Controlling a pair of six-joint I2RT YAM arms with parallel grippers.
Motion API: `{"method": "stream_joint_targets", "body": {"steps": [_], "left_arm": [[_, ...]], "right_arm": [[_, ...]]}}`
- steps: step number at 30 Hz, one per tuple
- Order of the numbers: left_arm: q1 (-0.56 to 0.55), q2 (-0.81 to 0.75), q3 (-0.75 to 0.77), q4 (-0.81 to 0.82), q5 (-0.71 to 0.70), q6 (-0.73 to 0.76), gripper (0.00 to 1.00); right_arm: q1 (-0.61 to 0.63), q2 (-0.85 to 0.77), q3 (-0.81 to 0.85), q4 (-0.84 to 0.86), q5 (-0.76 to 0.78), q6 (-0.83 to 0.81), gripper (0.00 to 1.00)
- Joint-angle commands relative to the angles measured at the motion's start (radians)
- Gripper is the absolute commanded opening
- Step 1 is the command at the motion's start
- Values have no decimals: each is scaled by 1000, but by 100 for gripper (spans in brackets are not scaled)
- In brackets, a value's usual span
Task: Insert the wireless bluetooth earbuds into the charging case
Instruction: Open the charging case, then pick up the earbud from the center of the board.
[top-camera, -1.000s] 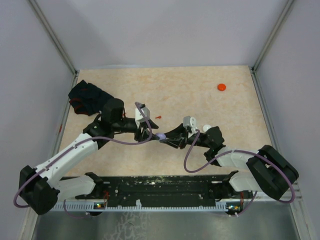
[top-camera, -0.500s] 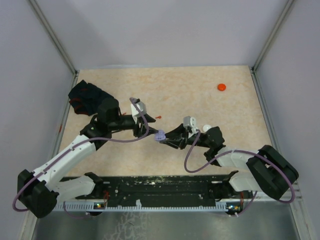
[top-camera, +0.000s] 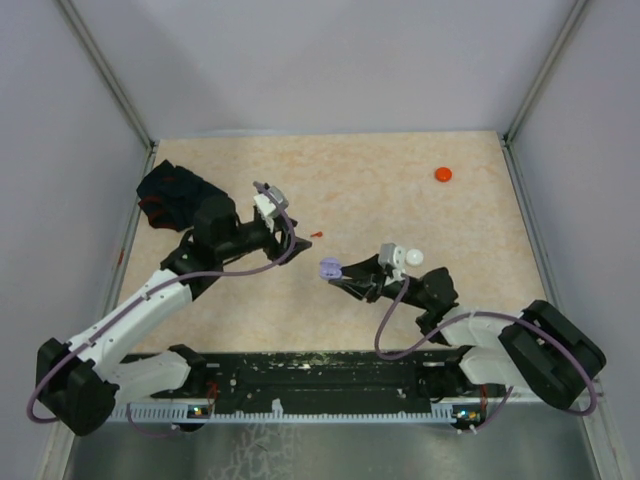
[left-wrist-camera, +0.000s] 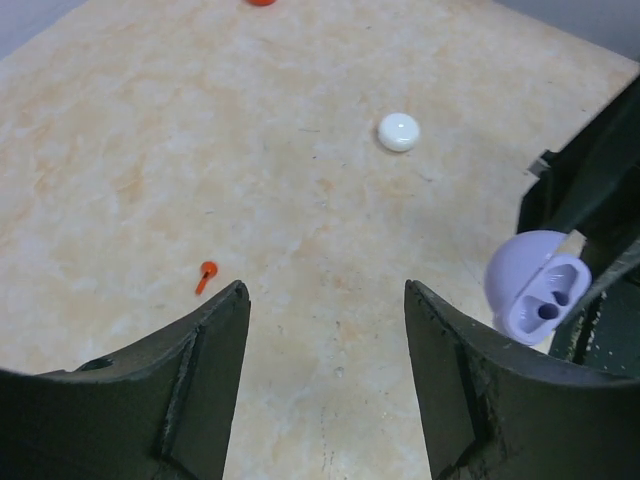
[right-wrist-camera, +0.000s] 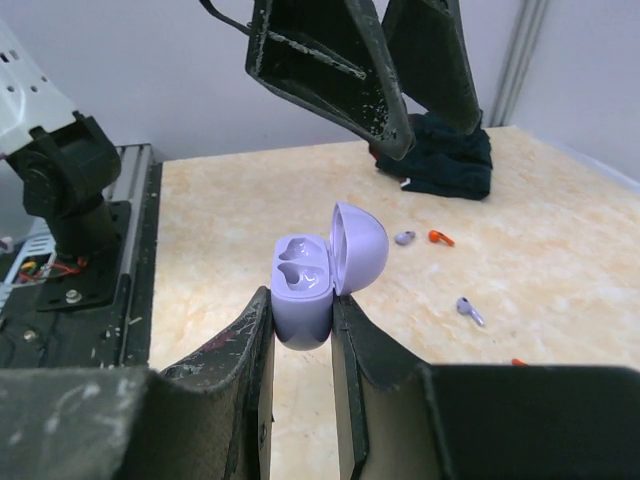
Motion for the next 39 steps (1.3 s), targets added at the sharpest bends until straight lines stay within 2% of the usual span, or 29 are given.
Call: {"method": "stream_joint_targets", "body": {"steps": [1, 8, 15, 23, 30, 39], "left_arm": [[8, 36, -4, 14, -187, -85, 70], [19, 119, 20, -61, -451, -176, 70], [26, 178, 16, -126, -628, -266, 68], [31, 329, 51, -80, -653, -387, 63], [46, 546, 181, -78, -694, -409, 45], [70, 708, 265, -91, -734, -458, 41]], "right_arm": [[1, -38, -42, 140, 88, -49, 0], [1, -3, -92, 245, 168, -61, 0], [1, 93, -135, 390, 252, -49, 0], [2, 94, -137, 388, 274, -45, 0], [2, 74, -128, 325, 274, -63, 0], [4, 66, -118, 288, 260, -70, 0]]}}
